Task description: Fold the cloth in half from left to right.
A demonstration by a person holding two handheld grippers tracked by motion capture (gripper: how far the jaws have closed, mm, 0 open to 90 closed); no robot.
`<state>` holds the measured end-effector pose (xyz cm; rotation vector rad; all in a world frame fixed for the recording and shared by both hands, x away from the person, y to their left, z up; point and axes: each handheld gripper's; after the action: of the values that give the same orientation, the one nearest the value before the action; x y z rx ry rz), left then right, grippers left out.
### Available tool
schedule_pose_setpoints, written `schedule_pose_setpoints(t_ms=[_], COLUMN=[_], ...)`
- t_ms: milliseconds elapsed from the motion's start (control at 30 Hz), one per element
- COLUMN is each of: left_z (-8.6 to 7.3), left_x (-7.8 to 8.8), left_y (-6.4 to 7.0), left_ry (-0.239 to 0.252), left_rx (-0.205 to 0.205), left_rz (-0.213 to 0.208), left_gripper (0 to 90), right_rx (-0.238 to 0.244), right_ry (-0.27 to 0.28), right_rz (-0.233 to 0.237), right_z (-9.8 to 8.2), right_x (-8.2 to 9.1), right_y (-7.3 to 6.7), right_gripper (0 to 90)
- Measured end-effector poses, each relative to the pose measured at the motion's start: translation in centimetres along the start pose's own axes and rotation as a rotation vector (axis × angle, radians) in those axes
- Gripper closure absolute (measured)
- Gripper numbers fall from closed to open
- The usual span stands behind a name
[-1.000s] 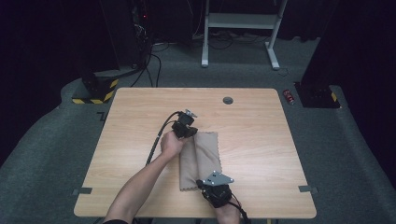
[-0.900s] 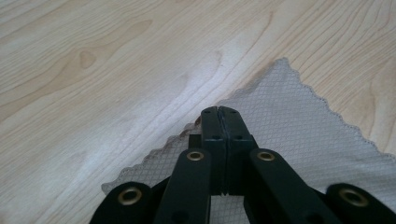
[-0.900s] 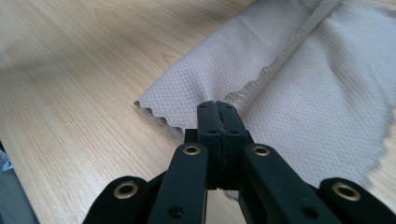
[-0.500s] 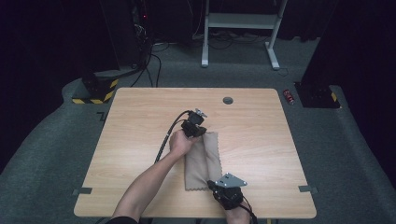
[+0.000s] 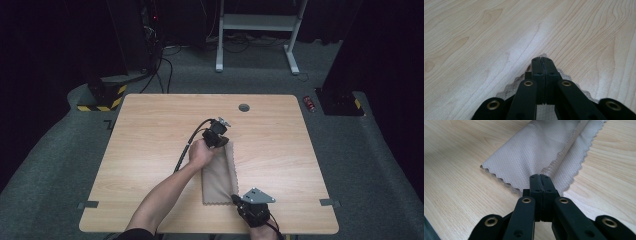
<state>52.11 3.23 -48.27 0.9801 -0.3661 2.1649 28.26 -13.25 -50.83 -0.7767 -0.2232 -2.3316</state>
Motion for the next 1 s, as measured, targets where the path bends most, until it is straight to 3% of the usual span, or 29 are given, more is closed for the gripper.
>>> schedule_pose_setpoints(t_ms=[233, 600, 800, 1000], left_z=[0.8, 0.7, 0.8, -0.2], left_x=[-0.7, -1.9, -0.6, 1.4], left_y=[1.0, 1.3, 0.6, -0.7], left_ry=[-0.003, -0.024, 0.016, 0.050], left_rx=[-0.019, -0.026, -0.002, 0.038], left_rz=[-0.009, 0.029, 0.078, 0.114], left_gripper=[89.2, 83.1, 64.5, 57.4], right_rx=[-0.010, -0.054, -0.089, -0.085], right_ry=[-0.007, -0.042, -0.009, 0.013], right_rz=[-0.011, -0.017, -0.057, -0.069], right_z=[-0.5, -1.3, -1.2, -0.3], right_x=[0.4, 0.1, 0.7, 0.8], right_y=[0.4, 1.2, 2.2, 2.9], right_gripper=[89.5, 85.8, 76.2, 72.9])
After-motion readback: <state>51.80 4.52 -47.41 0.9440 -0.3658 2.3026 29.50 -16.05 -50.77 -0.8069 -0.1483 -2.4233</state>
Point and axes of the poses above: each handheld gripper's, and its own axes: x roughly backward along the jaws, z roughly out of its top, y roughly to its right, and after that the axes turned 3 degrees about y, right-handed
